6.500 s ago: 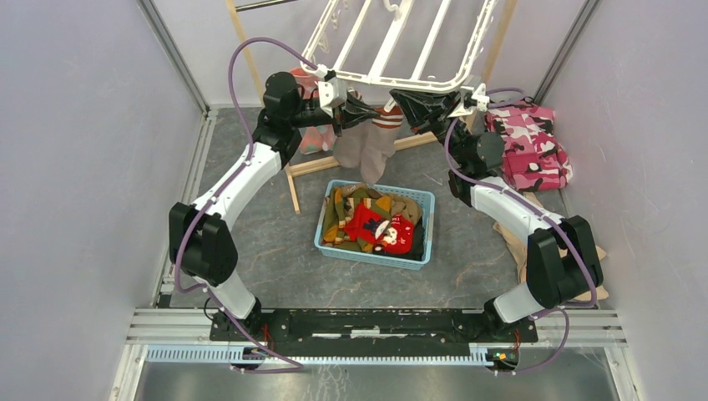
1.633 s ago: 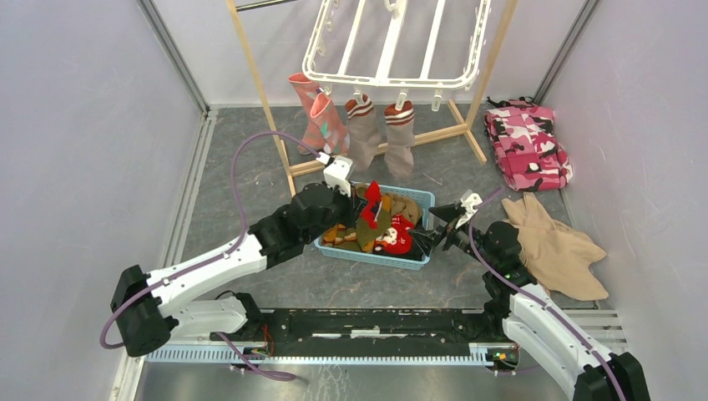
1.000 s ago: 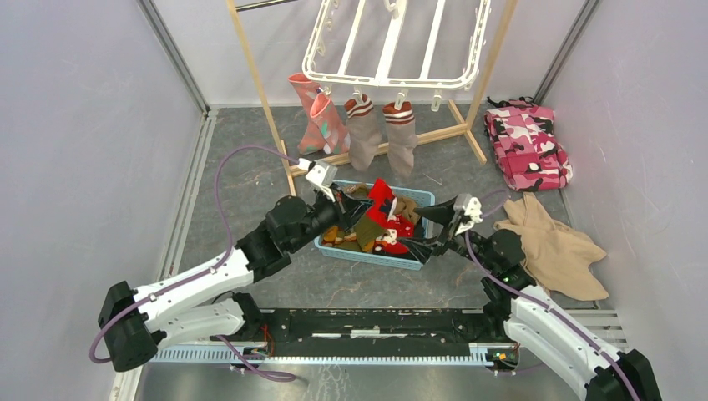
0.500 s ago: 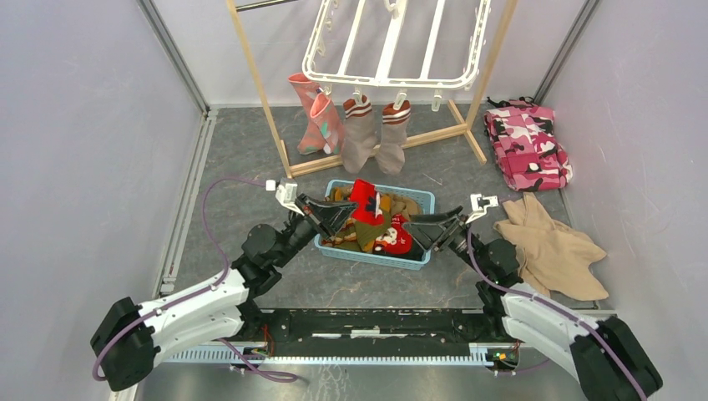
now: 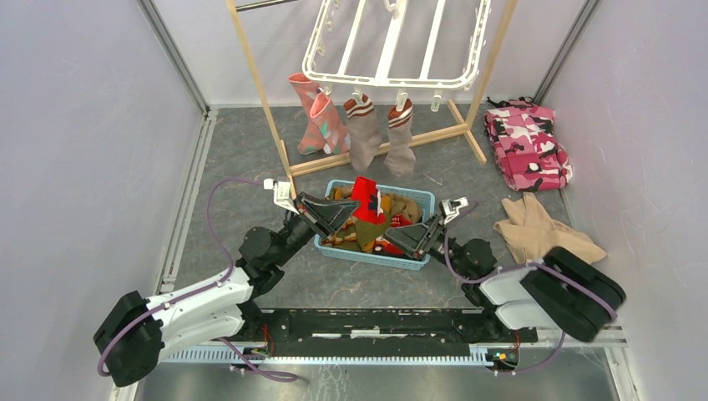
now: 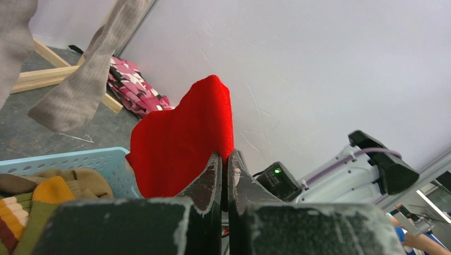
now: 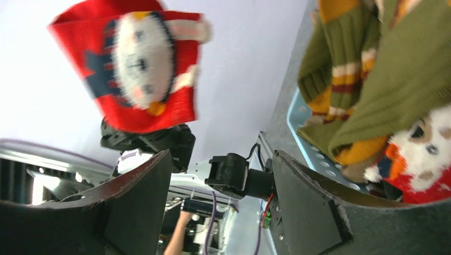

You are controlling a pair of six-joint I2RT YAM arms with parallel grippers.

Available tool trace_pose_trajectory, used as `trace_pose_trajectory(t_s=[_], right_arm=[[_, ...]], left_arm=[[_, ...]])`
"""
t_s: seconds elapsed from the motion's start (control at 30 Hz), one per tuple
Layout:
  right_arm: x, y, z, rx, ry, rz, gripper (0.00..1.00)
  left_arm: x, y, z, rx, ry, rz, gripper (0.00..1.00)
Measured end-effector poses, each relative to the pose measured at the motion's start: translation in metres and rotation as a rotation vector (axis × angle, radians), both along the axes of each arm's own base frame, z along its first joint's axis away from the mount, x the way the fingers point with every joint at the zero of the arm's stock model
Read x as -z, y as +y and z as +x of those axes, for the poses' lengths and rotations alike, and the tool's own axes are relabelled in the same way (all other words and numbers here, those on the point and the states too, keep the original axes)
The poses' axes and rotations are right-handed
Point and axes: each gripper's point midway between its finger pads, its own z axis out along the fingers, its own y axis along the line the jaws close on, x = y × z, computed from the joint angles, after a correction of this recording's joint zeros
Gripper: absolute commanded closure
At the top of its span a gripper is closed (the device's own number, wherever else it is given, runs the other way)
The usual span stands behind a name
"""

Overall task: Clip the socks to the hanger
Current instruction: Pick up the sock from the bin.

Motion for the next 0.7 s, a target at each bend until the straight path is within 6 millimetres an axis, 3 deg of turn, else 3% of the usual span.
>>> trace_pose_trajectory(t_s=[0.2, 0.47, 0.7], right_arm=[[0.036, 0.023, 0.005, -0.041, 0.202, -0.029, 0.24], [0.015, 0.037, 0.007, -0.064, 0.164, 0.019, 0.24], [0.005, 0.035, 0.007, -0.055, 0.139, 0.039, 0.25]], left_arm=[[-0.002, -0.002, -0.003, 0.028, 0.006, -0.019, 0.98], [-0.006, 0.002, -0.004, 0.017, 0.007, -0.03, 0.98], [-0.021, 0.022, -0.002, -0.06, 0.007, -0.073, 0.98]])
